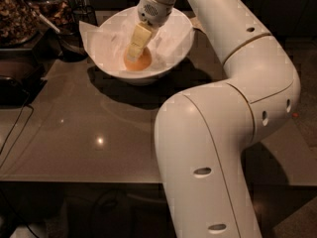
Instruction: Pick orange from white bowl
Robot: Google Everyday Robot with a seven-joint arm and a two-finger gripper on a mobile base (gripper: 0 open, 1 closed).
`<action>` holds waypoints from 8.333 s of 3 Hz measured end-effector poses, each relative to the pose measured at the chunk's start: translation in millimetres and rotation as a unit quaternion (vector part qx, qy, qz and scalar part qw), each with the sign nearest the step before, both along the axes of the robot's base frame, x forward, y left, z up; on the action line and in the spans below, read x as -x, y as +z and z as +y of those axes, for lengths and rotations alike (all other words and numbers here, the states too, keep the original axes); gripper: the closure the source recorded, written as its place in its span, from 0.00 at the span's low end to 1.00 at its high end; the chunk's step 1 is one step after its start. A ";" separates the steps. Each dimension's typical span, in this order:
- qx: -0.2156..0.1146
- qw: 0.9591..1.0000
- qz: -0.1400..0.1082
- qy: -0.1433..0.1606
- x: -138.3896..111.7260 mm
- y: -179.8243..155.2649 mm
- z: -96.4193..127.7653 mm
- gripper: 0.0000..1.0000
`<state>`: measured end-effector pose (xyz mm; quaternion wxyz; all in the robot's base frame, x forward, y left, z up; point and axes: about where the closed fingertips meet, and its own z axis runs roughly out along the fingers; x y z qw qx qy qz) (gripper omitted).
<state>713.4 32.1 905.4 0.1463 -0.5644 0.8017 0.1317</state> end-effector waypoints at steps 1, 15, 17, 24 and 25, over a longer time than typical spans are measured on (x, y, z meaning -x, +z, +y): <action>0.005 1.000 0.014 -0.002 -0.4 -13.4 0.4 0.17; 0.007 0.999 0.035 0.015 -12.7 -51.4 20.2 0.71; -0.030 0.999 -0.009 0.028 -4.8 -18.7 8.0 1.00; -0.142 0.982 -0.120 0.023 142.9 63.0 19.2 1.00; -0.140 0.980 -0.138 -0.002 173.5 67.3 22.0 1.00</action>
Offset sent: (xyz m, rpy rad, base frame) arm -0.0230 -0.0226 -0.0308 -0.0634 0.1836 0.0141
